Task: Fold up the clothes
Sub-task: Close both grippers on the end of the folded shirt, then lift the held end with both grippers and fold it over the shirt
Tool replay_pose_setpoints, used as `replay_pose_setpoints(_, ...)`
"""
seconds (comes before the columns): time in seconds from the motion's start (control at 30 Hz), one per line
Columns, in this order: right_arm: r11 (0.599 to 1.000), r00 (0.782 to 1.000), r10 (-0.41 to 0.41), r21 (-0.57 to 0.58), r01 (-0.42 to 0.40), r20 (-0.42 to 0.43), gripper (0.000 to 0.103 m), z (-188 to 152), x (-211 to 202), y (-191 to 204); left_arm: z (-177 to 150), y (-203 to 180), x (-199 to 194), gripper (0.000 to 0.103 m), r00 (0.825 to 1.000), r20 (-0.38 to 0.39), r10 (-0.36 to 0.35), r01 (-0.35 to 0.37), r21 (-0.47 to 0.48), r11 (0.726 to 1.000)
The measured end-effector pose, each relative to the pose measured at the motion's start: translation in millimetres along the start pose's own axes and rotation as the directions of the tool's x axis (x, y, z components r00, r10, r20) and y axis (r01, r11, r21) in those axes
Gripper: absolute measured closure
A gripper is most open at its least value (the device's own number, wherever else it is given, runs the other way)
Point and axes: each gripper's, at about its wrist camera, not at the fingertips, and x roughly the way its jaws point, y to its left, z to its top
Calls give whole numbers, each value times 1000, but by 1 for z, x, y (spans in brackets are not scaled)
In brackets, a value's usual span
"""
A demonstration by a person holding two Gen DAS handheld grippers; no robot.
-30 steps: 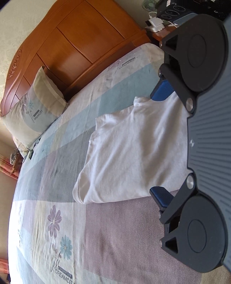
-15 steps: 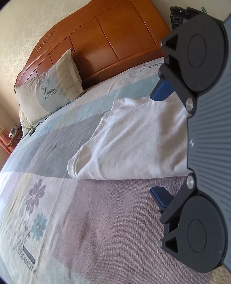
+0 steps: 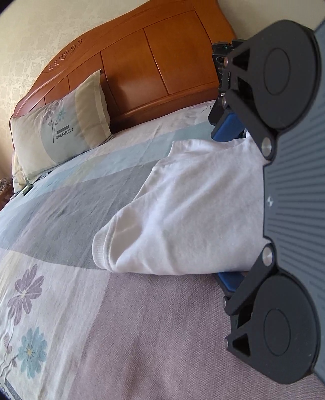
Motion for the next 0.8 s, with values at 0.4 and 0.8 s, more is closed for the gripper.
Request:
replay_pose_setpoints(0.4, 1000, 999, 20, -6, -20, -26, 0, -4, 7, 7, -12, 10, -11, 1, 994, -59, -90, 84, -91, 992)
replay_pose_setpoints(0.8, 998, 998, 54, 37, -53, -13, 0, -3, 23, 11, -7, 3, 5, 1, 995, -70, -72, 67, -77, 995)
